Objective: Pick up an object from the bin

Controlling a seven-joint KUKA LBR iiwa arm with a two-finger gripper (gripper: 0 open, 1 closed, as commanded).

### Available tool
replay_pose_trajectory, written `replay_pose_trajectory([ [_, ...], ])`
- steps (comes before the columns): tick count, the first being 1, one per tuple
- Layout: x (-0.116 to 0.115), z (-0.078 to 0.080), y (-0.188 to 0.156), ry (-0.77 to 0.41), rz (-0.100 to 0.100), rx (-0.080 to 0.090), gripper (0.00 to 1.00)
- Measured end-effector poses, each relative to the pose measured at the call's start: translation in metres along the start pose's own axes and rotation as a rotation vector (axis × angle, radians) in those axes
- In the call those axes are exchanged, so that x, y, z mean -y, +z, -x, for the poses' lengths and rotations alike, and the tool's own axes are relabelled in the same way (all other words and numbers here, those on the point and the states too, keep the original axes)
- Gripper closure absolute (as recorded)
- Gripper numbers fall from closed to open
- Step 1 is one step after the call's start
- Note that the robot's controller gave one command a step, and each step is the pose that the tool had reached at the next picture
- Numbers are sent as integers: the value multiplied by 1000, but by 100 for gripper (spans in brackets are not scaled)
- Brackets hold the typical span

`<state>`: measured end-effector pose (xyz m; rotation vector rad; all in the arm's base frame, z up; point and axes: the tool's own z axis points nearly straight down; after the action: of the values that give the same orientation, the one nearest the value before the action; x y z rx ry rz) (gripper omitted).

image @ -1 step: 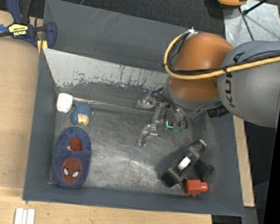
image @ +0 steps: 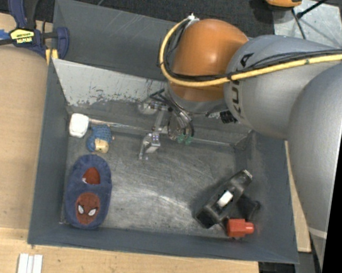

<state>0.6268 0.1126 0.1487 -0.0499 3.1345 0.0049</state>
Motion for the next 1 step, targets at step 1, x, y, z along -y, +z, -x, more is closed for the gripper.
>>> replay_pose_trajectory([
  [1, -75, -12, 21, -124, 1, -6, 0],
])
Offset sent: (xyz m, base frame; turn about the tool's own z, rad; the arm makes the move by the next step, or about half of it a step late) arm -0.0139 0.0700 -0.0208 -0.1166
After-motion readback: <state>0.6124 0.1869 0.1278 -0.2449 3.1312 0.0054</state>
